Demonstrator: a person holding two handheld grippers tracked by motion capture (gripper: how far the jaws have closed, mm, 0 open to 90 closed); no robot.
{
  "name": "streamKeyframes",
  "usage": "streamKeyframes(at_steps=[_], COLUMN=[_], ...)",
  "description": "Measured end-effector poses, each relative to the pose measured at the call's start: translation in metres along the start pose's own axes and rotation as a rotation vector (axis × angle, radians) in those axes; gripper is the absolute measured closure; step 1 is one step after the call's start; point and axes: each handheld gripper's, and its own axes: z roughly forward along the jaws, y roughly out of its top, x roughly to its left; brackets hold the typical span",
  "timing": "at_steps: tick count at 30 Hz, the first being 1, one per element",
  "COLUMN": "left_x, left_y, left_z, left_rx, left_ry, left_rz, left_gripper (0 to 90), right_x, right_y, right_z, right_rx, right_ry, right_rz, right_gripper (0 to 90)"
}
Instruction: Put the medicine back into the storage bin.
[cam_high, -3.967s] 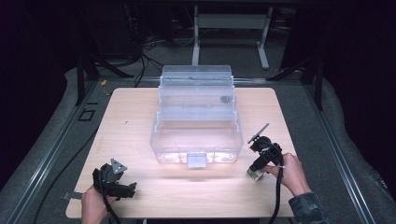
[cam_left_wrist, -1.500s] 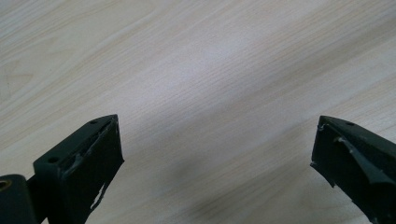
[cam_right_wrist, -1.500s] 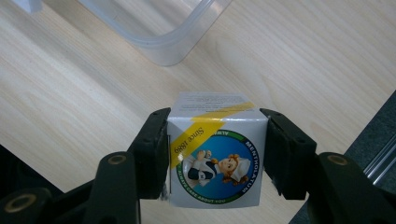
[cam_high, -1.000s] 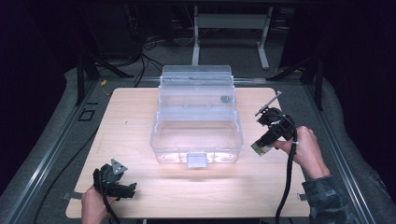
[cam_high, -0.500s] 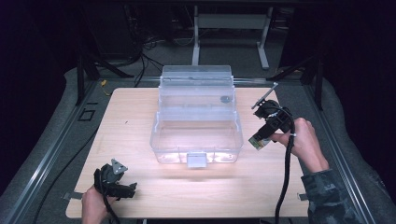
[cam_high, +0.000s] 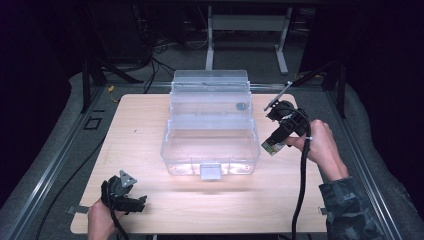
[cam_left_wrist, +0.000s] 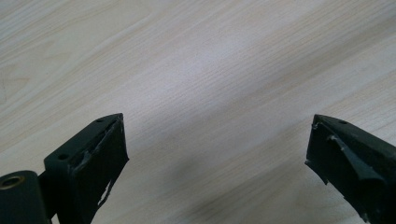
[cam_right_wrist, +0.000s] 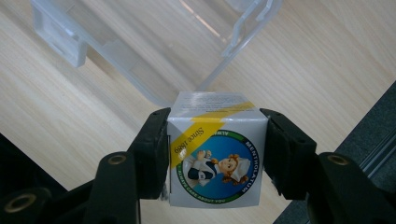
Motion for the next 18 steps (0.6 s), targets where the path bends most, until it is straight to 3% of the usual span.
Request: streamKeyframes(at_steps=[3,4,7,9,12,18], left_x=[0.000,0.000,0.000,0.000,-0.001,-0.001], left_y=[0.000,0.000,0.000,0.000,0.000,0.000], left_z=[0.000,0.000,0.000,0.000,0.000,0.001], left_rx=[0.001,0.001,0.001,0.002,0.002,0.003], left_ry=[-0.001,-0.001,0.000,-0.001,-0.001,-0.002], left_rz=[0.002,0.002,0.001,0.004,0.004,0.004], left_gripper=[4.9,4.9,4.9,5.0,5.0,5.1], right_x=[0.000,0.001,0.002,0.001,0.003,0.005], right_y=[0.003,0.004,0.007,0.008,0.011,0.018], right_z=[-0.001,0.000,-0.002,-0.001,-0.002,-0.002], right_rx=[0.002,-0.005,0.012,-0.015,-0.001,-0.012], right_ry=[-0.010,0.008,-0.025,0.032,-0.011,0.007], right_rz=[-0.008,0.001,-0.012,-0.009,-0.020,-0.025], right_gripper=[46.3,46.3,46.3,46.3,46.3,46.3])
